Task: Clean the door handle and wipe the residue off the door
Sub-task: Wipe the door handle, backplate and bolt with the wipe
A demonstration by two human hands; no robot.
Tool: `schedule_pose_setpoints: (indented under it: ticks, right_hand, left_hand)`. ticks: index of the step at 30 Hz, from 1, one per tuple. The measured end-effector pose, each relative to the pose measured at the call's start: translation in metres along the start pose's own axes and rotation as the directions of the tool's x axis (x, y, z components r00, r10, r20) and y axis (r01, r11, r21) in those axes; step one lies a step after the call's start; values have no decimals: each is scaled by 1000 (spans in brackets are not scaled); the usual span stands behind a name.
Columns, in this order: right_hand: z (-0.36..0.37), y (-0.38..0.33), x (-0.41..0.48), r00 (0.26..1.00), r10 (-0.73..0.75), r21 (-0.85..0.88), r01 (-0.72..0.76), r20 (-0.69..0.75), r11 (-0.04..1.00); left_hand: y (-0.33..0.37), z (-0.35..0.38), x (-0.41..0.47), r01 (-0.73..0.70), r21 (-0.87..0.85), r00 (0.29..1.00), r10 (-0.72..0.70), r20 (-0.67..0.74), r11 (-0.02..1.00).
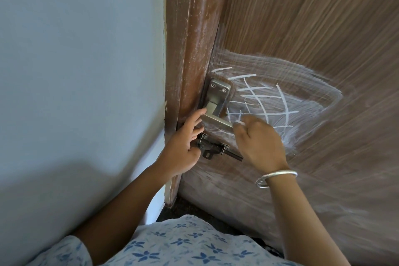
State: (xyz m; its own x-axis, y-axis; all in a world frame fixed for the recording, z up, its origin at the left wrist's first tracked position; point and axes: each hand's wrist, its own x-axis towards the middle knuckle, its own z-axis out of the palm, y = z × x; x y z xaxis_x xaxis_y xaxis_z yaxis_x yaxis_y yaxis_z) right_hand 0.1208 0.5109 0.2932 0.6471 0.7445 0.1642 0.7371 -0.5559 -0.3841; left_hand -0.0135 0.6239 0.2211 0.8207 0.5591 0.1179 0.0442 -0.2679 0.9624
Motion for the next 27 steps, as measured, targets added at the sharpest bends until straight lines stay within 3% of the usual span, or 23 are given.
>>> schedule_pose_setpoints:
  ticks: [4, 6, 8, 10, 12, 16, 19, 21, 23, 27]
  right_hand:
    - [-1, 6, -2, 1000, -5, 169, 2, 13, 986]
    - [2, 8, -2, 998, 62, 308, -62, 11, 949]
    - [7, 10, -4, 984, 175, 506, -164, 27, 847]
    - [10, 10, -5, 955, 289, 691, -255, 71, 676]
    - [12, 9, -6, 937, 342, 749, -274, 67, 603]
    - [15, 3, -15, 941, 253, 469, -122, -226, 875]
    - [3, 2, -18, 888, 135, 289, -2, -440, 957]
    - [-5, 5, -17, 912, 21, 123, 32, -409, 992]
    - [-4, 7, -17, 965, -47, 10, 51, -257, 999]
    - [-6, 9, -15, 987, -55, -5, 55, -151, 998]
  left_hand:
    - [-1, 0, 1, -5, -8, 1000, 5, -2, 1000]
    - [0, 0, 2, 0, -20, 1000, 0, 0, 1000]
    - [0, 0, 1, 5, -33, 1000, -5, 1, 999]
    - [0, 0, 1, 4, -29, 1000, -3, 1, 1000]
    - [0, 0, 1, -1, -24, 1000, 1, 4, 1000]
    - [0, -1, -1, -2, -15, 1000, 2, 6, 1000]
    - [0, 0, 1, -2, -7, 1000, 2, 3, 1000]
    - [-1, 1, 1, 1, -4, 1000, -1, 1, 1000]
    - [-2, 2, 2, -1, -11, 1000, 1, -4, 1000]
    - [-1, 3, 1, -7, -2, 1000, 7, -5, 1000]
